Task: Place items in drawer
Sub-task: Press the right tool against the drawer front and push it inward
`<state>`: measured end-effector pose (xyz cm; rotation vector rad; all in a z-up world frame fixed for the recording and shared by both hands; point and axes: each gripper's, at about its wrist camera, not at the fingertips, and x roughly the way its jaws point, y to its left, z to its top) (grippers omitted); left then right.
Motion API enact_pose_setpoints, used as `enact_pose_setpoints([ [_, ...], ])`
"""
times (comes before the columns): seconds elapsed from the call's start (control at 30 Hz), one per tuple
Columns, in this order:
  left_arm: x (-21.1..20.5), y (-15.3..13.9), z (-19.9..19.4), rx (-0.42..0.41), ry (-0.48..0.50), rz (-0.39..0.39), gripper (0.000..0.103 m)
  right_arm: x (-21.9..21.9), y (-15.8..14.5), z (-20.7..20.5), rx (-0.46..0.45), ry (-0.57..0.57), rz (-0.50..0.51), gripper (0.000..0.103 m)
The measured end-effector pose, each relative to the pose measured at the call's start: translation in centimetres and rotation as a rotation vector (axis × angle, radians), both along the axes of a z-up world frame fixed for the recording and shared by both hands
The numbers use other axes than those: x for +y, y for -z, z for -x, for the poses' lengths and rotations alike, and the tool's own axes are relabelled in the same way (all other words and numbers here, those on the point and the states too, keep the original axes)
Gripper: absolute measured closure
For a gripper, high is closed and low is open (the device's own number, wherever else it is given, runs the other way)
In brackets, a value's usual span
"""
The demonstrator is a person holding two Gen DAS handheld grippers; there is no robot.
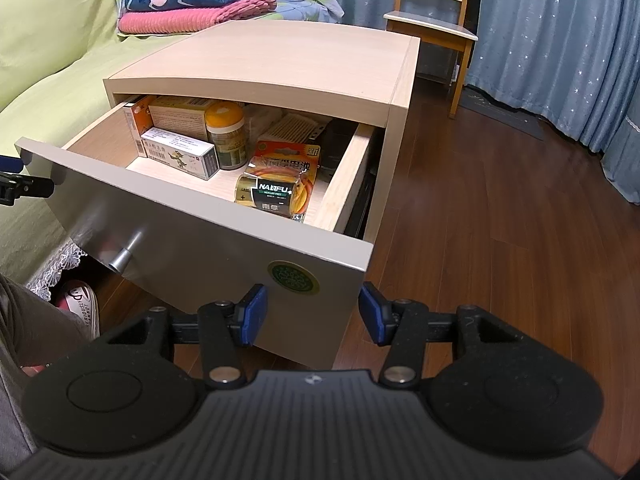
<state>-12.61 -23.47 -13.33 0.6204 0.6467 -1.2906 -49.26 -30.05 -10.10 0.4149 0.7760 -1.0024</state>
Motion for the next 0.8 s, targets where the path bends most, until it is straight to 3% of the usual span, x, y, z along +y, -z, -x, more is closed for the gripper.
enact_pose_setpoints([
  [0.8, -0.28, 0.57, -0.24, 0.027, -0.010, -0.010, 0.005, 0.53, -0.21, 0.08, 0.001, 0.007, 0.004, 0.056],
])
